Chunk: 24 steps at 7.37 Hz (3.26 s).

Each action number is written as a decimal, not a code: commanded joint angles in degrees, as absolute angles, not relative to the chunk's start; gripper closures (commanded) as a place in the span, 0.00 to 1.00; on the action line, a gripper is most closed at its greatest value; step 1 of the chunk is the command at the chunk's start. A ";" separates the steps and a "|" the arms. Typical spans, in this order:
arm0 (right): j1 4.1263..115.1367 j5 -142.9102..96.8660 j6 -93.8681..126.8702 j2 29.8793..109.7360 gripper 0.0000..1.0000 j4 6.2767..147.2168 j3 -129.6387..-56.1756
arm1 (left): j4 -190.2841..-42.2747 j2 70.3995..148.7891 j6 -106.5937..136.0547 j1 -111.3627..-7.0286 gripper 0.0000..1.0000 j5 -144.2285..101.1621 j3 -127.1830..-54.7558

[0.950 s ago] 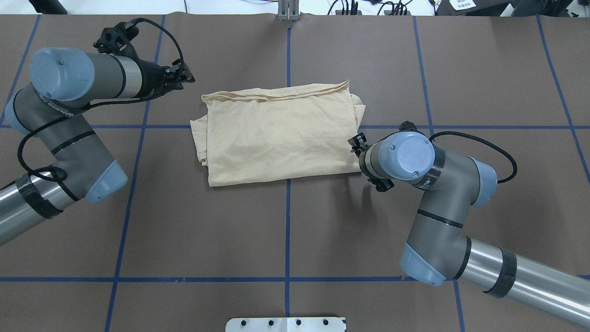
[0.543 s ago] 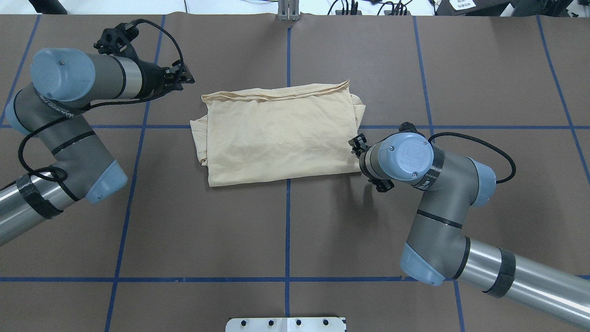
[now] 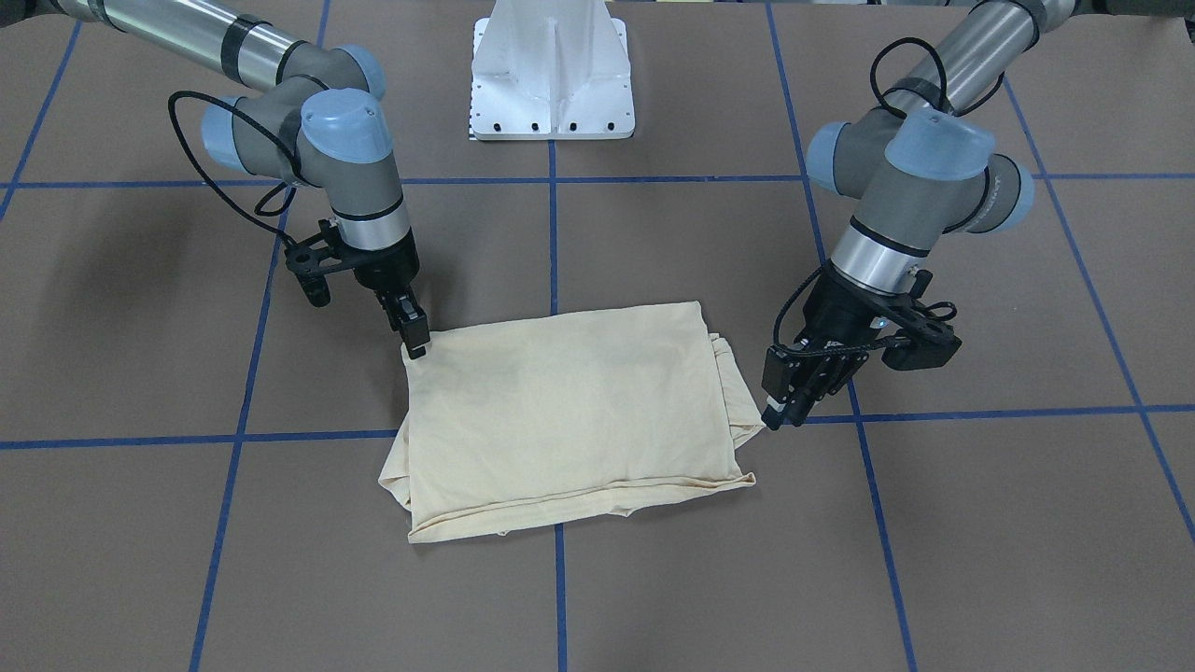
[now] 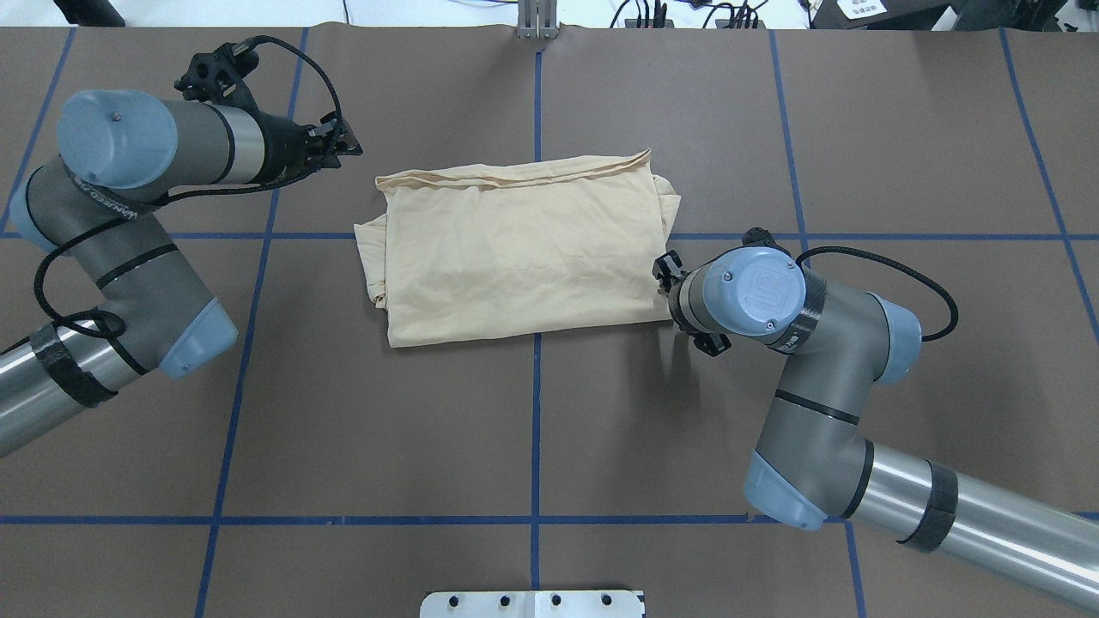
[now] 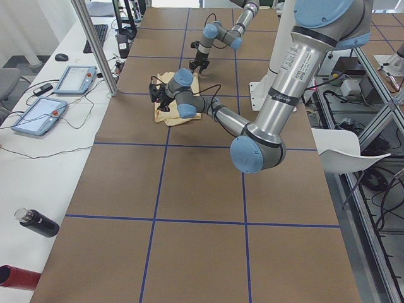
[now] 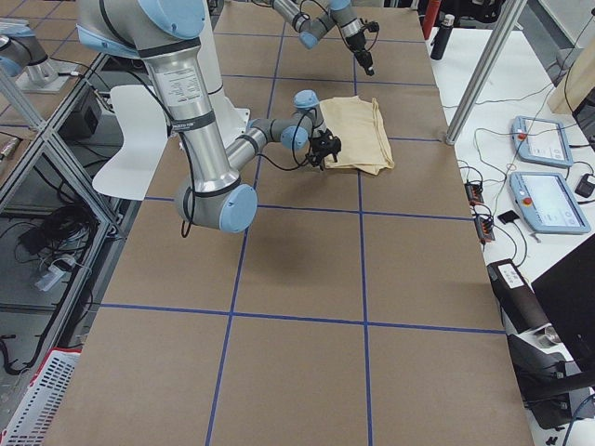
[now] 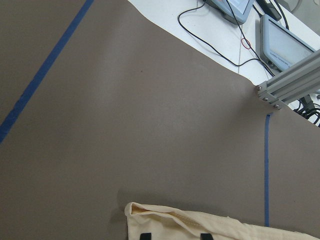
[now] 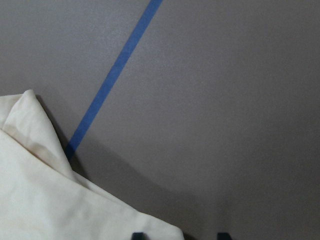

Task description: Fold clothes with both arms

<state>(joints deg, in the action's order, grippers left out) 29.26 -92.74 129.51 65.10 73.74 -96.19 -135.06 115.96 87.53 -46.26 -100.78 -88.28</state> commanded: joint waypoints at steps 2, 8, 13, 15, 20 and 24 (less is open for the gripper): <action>29.71 -93.43 129.11 65.04 1.00 73.83 -96.68 | -135.26 114.96 87.36 -46.14 0.57 -100.81 -88.50; 22.02 -95.71 129.98 72.14 1.00 95.15 -122.39 | -134.82 114.87 87.98 -46.14 0.57 -105.61 -94.38; -1.06 -89.58 136.49 71.63 0.00 110.65 -129.38 | -134.91 115.22 94.29 -43.52 0.57 -114.52 -95.36; 5.15 -90.17 135.71 70.93 0.00 110.57 -129.46 | -131.78 114.96 96.76 -39.83 0.57 -113.82 -96.32; 25.12 -94.57 122.01 65.92 0.00 92.25 -111.83 | -109.63 114.44 95.72 -22.87 0.53 -95.22 -104.94; 27.86 -95.89 119.10 65.92 0.00 88.86 -107.32 | -104.41 115.31 93.25 -21.19 0.49 -94.66 -103.02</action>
